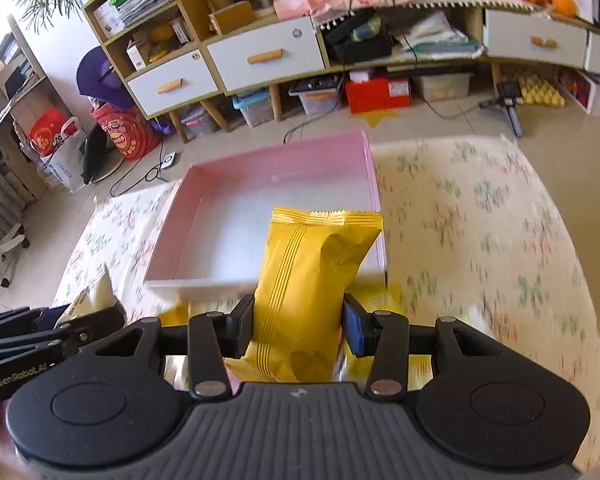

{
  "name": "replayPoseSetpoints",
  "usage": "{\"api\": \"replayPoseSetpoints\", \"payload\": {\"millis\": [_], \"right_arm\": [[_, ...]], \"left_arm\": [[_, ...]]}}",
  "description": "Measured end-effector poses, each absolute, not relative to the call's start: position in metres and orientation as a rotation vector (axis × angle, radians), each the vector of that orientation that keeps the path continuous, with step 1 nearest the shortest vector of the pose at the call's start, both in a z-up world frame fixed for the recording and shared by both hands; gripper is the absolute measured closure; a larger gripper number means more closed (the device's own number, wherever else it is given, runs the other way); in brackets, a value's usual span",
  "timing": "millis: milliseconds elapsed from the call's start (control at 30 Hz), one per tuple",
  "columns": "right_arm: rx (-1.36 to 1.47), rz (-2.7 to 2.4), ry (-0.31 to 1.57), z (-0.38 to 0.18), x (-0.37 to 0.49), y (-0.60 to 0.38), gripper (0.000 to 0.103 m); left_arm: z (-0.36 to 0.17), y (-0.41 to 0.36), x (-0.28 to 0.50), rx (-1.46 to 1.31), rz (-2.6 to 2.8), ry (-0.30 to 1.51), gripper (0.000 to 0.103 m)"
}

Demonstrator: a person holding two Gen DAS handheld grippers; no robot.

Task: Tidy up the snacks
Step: 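Carry both held packs into the pink box and open both tools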

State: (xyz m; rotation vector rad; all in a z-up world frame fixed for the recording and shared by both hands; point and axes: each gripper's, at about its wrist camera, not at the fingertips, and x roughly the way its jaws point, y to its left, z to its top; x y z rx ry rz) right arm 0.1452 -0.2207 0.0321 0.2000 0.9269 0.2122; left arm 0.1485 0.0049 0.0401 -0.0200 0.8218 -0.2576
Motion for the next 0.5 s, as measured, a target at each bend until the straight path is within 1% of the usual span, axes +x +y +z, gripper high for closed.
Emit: {"api": "replayPoseSetpoints", "payload": {"millis": [267, 500], "right_arm": [[0.124, 0.231, 0.882, 0.015, 0.196, -0.212, 0.062], [0.099, 0.233, 0.877, 0.001, 0.22, -0.209, 0.062]], "left_arm": [[0.015, -0.012, 0.205, 0.001, -0.243, 0.761, 0.065], [-0.013, -0.023, 0.229, 0.044, -0.216, 0.75, 0.065]]}}
